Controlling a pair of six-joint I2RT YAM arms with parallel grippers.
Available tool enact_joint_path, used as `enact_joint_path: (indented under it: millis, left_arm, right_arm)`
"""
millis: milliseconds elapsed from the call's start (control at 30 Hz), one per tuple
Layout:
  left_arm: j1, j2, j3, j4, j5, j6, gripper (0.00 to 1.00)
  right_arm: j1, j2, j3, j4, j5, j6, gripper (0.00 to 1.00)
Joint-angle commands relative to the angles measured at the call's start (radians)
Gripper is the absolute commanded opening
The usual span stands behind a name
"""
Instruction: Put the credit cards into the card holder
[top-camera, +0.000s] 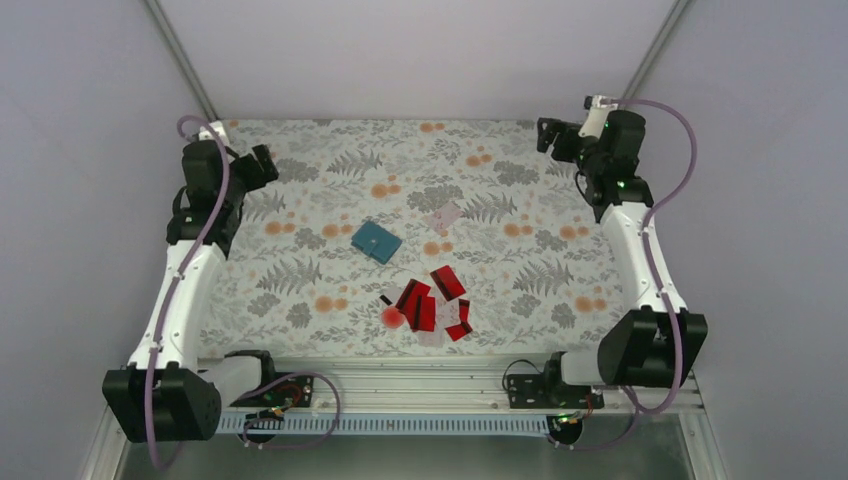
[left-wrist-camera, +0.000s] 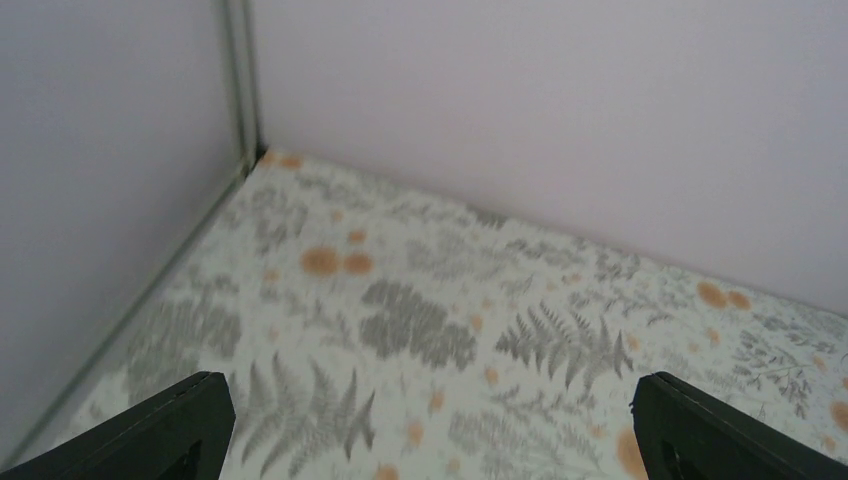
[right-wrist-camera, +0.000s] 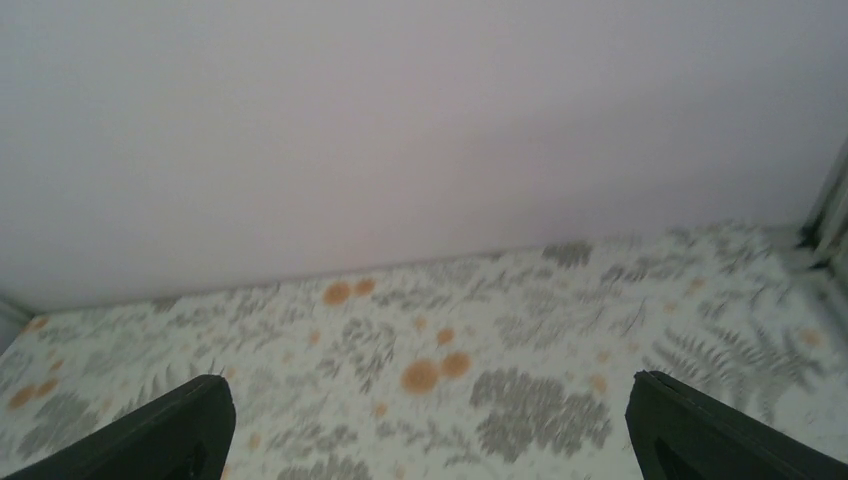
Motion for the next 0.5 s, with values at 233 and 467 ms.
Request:
enact_joint_path:
  millis: [233, 467]
  left_arm:
    - [0.003, -0.073, -0.063, -0.358, 0.122, -0.211, 1.00]
    - [-0.064, -0.010, -0.109, -0.430, 0.173, -0.387, 1.00]
  right_arm:
    - [-0.001, 0.194, 0.174, -0.189, -0.361, -0.061, 0.99]
    - [0.130, 0.346, 0.314, -0.314, -0.260, -0.111, 0.99]
